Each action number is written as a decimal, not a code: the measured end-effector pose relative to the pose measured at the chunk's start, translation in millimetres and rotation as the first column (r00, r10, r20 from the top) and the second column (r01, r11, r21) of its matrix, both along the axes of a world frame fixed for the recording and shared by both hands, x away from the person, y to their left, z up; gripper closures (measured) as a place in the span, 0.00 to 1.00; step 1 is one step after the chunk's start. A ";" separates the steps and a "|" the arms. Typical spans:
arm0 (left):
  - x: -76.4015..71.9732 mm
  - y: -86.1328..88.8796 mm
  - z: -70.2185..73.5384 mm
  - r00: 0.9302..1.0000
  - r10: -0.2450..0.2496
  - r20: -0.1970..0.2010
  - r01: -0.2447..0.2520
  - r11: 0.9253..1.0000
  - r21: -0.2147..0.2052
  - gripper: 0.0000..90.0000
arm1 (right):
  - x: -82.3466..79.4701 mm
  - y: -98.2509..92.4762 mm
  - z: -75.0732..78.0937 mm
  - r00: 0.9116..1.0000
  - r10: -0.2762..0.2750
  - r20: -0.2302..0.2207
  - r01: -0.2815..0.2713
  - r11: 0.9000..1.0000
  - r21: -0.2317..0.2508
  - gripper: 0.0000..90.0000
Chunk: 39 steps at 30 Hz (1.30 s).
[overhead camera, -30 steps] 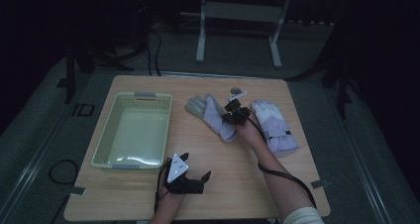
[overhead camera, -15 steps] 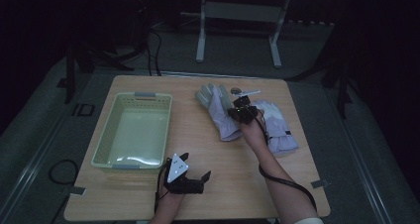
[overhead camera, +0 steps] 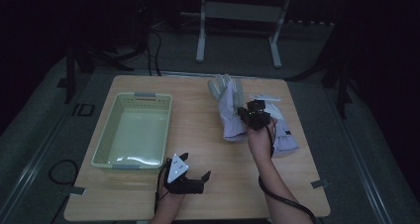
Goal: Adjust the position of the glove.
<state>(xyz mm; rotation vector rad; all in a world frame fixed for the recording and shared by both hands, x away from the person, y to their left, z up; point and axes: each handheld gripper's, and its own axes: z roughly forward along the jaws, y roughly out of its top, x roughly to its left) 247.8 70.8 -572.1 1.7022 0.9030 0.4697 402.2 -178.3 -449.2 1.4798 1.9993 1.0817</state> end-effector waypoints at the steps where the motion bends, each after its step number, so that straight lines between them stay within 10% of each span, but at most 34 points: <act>1: 0.0 0.1 0.0 1.000 -0.001 -0.001 0.001 1.000 0.001 0.00 | -2.8 -0.4 0.7 1.000 -0.008 0.000 0.008 1.000 0.012 0.97; 17: 0.2 0.3 0.1 1.000 0.002 -0.001 -0.002 1.000 0.002 0.00 | -41.9 4.5 -38.8 0.990 -0.113 -0.080 0.126 0.978 0.168 0.97; 30: 0.4 0.4 0.0 1.000 -0.001 -0.003 0.001 1.000 -0.002 0.00 | -33.8 13.5 -84.3 0.977 -0.141 -0.160 0.154 0.985 0.072 0.97; 39: 0.8 0.6 0.0 1.000 -0.001 -0.006 0.001 1.000 -0.002 0.00 | -32.8 13.4 -86.2 0.980 -0.128 -0.152 0.136 0.990 0.041 0.83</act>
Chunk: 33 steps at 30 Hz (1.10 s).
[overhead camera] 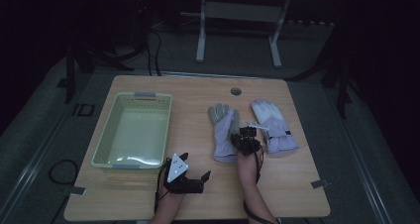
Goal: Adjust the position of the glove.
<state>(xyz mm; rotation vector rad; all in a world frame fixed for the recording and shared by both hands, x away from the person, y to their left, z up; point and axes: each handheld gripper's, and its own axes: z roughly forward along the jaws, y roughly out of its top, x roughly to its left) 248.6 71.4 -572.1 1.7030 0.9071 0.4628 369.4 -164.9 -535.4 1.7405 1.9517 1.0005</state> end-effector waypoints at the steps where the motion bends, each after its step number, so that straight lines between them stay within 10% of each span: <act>1: 0.0 0.1 0.0 1.000 0.000 -0.001 0.000 1.000 -0.002 0.00 | 0.1 -0.3 0.7 1.000 0.008 0.001 -0.008 1.000 -0.009 0.80; 14: 0.3 0.5 0.0 1.000 0.004 -0.005 -0.004 1.000 -0.004 0.00 | 10.1 -25.0 38.3 0.992 0.114 0.061 -0.113 0.993 -0.027 0.54; 33: 1.1 1.3 -0.2 1.000 0.006 -0.011 -0.006 1.000 -0.012 0.00 | 30.9 -97.6 70.7 0.980 0.161 0.120 -0.139 0.975 -0.172 0.52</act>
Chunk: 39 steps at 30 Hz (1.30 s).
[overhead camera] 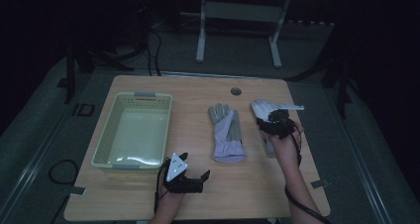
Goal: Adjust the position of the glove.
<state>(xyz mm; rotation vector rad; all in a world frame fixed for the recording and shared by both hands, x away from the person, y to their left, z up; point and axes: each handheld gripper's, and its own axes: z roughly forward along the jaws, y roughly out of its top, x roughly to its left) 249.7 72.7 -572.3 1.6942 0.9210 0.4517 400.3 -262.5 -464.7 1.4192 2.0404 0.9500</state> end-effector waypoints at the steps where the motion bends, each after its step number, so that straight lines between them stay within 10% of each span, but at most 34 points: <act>1: 0.0 0.0 0.0 1.000 0.000 0.000 0.000 1.000 0.000 0.00 | 2.4 -6.3 3.1 1.000 0.003 0.006 -0.003 1.000 -0.008 0.52; 9: 0.3 -0.1 0.0 1.000 0.002 -0.003 -0.002 1.000 -0.001 0.00 | 22.4 -50.7 7.1 0.999 -0.007 -0.032 0.007 1.000 0.009 0.53; 20: -0.9 -1.7 0.2 1.000 0.004 0.007 -0.004 1.000 0.014 0.00 | 38.5 -72.3 -31.9 0.993 0.076 -0.087 -0.075 0.997 0.025 0.59; 30: -1.0 -2.0 0.2 1.000 0.004 0.009 -0.004 1.000 0.017 0.00 | 46.8 -69.6 -73.5 0.985 0.102 -0.142 -0.107 0.994 -0.022 0.67; 39: -1.1 -2.1 0.2 1.000 0.002 0.008 -0.002 1.000 0.015 0.00 | 44.8 -68.9 -74.7 0.986 0.081 -0.148 -0.080 0.997 0.006 0.73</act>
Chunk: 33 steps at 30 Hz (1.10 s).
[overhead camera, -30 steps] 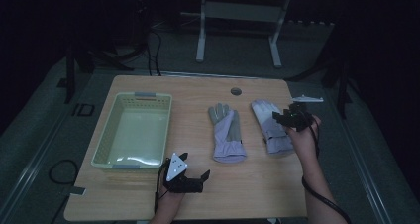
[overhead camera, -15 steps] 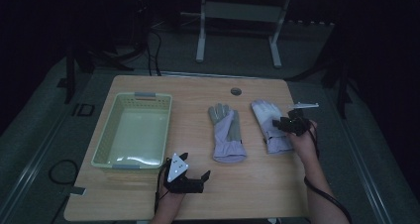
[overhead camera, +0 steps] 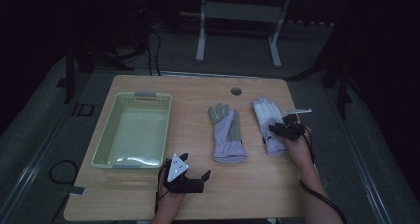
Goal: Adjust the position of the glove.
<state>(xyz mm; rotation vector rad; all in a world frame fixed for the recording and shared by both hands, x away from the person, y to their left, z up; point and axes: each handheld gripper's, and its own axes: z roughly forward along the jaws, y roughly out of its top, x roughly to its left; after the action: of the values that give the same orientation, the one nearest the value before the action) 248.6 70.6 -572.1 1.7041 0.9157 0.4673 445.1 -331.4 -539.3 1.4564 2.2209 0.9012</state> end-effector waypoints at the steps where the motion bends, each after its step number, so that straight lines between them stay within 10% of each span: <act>1: 0.1 0.1 0.0 1.000 0.000 -0.001 0.000 1.000 -0.001 0.00 | -0.3 0.7 0.3 1.000 -0.007 -0.002 0.007 1.000 0.002 0.75; 12: 0.4 0.5 -0.1 1.000 0.003 -0.004 -0.003 1.000 -0.004 0.00 | -22.2 10.8 36.6 0.990 -0.144 0.005 0.144 0.988 0.050 0.88; 22: 0.5 0.6 -0.1 1.000 0.003 -0.004 -0.003 1.000 -0.006 0.00 | -52.9 15.2 83.2 0.987 -0.161 0.028 0.159 0.986 0.046 0.89; 33: 0.8 1.3 -0.1 1.000 0.004 -0.007 -0.004 1.000 -0.008 0.00 | -60.9 9.4 45.9 0.983 -0.180 -0.043 0.180 0.984 0.007 0.87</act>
<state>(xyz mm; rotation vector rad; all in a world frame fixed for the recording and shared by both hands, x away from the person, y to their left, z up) 249.4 72.0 -572.2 1.6982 0.9254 0.4602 384.2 -322.0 -493.5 1.6645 2.0746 0.8315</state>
